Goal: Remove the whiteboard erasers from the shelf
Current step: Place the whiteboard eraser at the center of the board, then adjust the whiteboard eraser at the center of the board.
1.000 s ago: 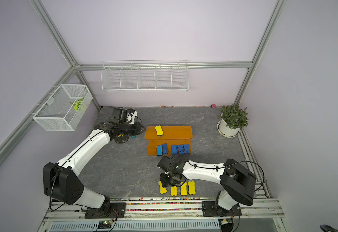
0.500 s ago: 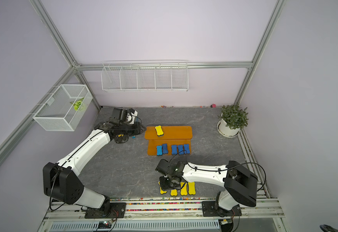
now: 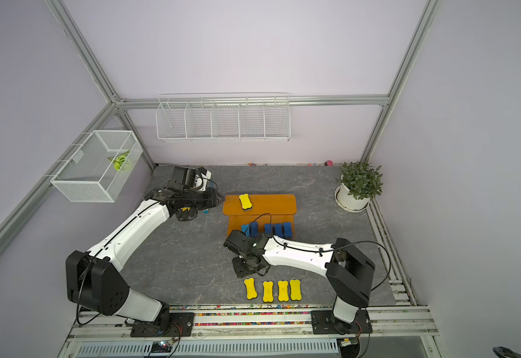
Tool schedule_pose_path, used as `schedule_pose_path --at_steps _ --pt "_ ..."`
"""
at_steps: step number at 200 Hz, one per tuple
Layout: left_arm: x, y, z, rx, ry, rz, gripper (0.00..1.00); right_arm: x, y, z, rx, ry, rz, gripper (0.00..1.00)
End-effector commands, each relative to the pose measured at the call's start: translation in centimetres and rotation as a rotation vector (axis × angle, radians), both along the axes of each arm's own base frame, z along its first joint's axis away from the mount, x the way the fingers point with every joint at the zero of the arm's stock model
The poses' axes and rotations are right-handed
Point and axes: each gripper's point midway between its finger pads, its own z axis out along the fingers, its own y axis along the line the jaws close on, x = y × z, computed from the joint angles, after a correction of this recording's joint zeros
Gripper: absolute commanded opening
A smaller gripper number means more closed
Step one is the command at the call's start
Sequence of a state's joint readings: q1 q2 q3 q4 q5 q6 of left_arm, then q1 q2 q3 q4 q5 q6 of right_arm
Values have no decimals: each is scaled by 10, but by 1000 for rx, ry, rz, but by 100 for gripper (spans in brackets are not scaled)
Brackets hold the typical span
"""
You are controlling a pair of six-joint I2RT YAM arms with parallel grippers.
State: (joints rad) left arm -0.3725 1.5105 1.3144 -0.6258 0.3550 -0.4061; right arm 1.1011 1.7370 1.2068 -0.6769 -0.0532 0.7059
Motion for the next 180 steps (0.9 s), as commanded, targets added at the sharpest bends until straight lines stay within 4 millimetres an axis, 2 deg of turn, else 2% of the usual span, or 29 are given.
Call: schedule_pose_path --at_steps 1,80,180 --pt "1 4 11 0 -46 3 36 4 0 -6 -22 0 42 21" --pt "2 1 10 -11 -40 -6 36 2 -11 -28 -68 34 29 20" --pt "2 1 13 -17 -49 -5 36 -7 -24 -37 -88 55 14 19"
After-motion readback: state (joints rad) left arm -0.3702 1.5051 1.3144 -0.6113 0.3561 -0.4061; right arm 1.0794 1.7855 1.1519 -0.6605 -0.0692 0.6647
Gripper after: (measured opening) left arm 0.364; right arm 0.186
